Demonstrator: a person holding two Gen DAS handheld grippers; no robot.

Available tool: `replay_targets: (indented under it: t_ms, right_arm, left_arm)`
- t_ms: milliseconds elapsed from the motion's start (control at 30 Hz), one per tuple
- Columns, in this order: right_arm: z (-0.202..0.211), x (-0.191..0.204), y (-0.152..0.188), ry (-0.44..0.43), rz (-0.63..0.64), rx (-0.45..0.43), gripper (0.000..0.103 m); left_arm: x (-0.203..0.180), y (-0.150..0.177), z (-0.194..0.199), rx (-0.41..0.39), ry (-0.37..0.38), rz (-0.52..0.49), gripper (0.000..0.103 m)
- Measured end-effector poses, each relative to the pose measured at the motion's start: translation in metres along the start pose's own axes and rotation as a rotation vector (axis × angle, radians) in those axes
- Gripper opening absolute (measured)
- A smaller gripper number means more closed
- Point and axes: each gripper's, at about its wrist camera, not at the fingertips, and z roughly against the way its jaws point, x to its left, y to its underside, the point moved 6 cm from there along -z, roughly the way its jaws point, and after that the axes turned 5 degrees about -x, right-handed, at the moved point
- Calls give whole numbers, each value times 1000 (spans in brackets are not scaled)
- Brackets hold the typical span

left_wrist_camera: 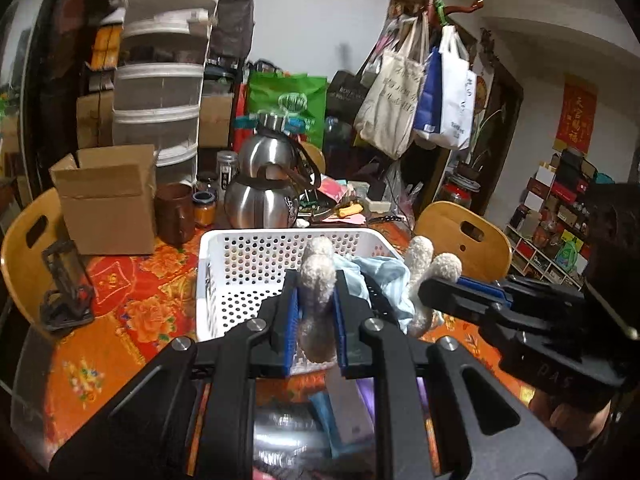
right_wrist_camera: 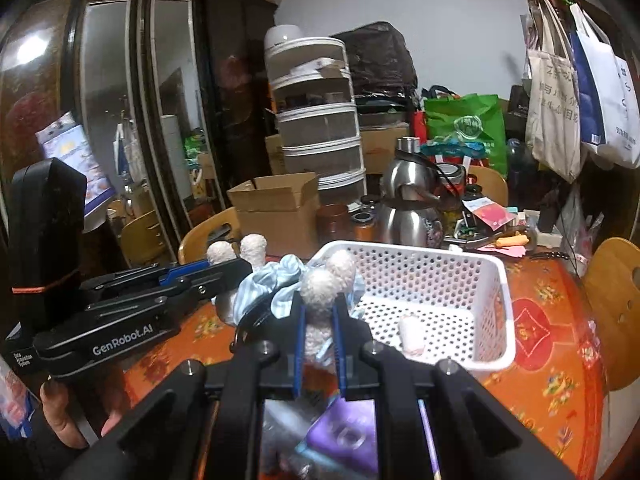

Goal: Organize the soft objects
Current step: 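Lift the white gloves into the basket and open both grippers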

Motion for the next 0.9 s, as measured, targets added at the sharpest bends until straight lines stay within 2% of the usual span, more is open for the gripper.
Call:
replay_targets:
  t_ms: [167, 333, 500, 733, 767, 800, 833, 867, 900]
  right_arm:
    - [-43, -24, -10, 64, 11, 57, 11]
    - [-92, -50, -6, 102, 0, 131, 11]
    - [-124, -65, 5, 123, 18, 186, 10]
    - [-138, -65, 14, 121, 57, 195, 11]
    - [-139, -64, 15, 128, 71, 196, 12]
    - [-139, -64, 18, 138, 88, 201, 14]
    - [-139, -64, 21, 152, 98, 207, 17]
    - [-139, -67, 24, 167, 98, 214, 20]
    - [-139, -69, 25, 170, 93, 221, 24]
  left_arm:
    - [10, -17, -71, 97, -58, 9, 14]
    - [25, -7, -139, 201, -114, 25, 14]
    - [42, 6, -164, 222, -128, 50, 14]
    - [48, 21, -164, 215, -173, 14, 17]
    - [48, 23, -163, 222, -186, 6, 25]
    - [49, 25, -162, 222, -197, 0, 40]
    - [52, 26, -159, 206, -221, -6, 49]
    - [54, 26, -157, 195, -233, -9, 65]
    - [56, 27, -154, 181, -241, -11, 76]
